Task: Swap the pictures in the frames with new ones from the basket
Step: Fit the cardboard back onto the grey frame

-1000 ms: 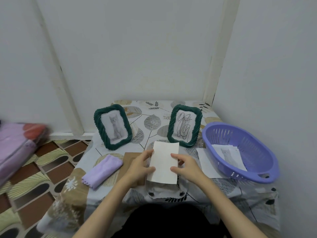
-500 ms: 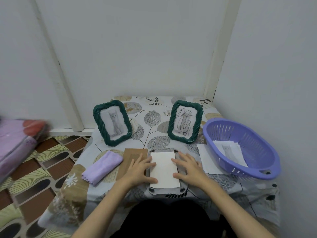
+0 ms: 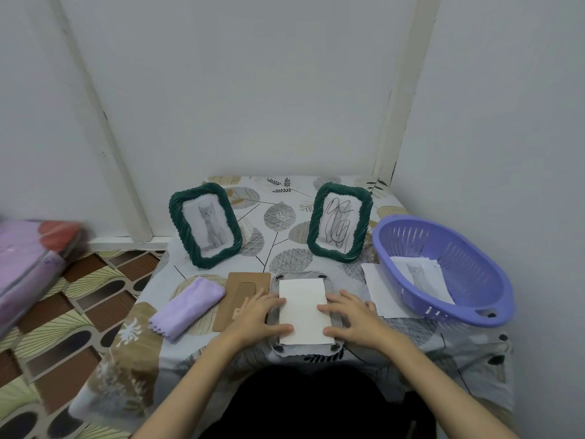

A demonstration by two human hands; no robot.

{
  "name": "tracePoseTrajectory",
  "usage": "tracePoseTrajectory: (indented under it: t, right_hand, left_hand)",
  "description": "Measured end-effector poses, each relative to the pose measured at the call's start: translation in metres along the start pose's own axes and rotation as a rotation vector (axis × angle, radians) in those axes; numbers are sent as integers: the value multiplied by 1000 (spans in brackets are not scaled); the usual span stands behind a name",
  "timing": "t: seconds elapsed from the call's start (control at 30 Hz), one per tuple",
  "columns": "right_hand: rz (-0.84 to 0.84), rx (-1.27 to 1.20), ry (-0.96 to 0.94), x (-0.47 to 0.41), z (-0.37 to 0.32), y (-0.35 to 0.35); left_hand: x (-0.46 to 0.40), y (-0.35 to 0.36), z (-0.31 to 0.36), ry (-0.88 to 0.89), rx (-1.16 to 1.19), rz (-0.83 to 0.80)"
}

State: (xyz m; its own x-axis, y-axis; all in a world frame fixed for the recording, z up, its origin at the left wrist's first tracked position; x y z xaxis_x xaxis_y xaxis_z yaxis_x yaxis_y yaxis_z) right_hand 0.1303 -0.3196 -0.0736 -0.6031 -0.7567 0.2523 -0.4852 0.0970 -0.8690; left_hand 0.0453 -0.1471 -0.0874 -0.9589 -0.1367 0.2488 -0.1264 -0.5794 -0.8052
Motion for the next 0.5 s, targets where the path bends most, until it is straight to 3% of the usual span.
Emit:
tracePoseTrajectory:
  t: [0.5]
  right_hand:
    - [-17, 24, 11, 1, -2, 6]
  left_hand:
    - [-1, -2, 0, 64, -37, -78]
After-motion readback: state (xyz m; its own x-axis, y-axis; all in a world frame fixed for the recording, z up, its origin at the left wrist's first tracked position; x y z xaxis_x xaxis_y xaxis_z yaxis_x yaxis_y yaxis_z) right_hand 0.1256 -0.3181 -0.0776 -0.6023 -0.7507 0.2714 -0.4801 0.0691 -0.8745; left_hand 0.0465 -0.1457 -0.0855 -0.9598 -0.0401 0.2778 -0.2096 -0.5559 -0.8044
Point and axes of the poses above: each hand's wrist, its own x-axis away from the middle knuckle, its own y-axis out of the palm, z = x × y, the point moved 7 cm from there along -x, towards the middle knuckle, and after that the axes turned 5 degrees about -z, right-handed, at the moved point
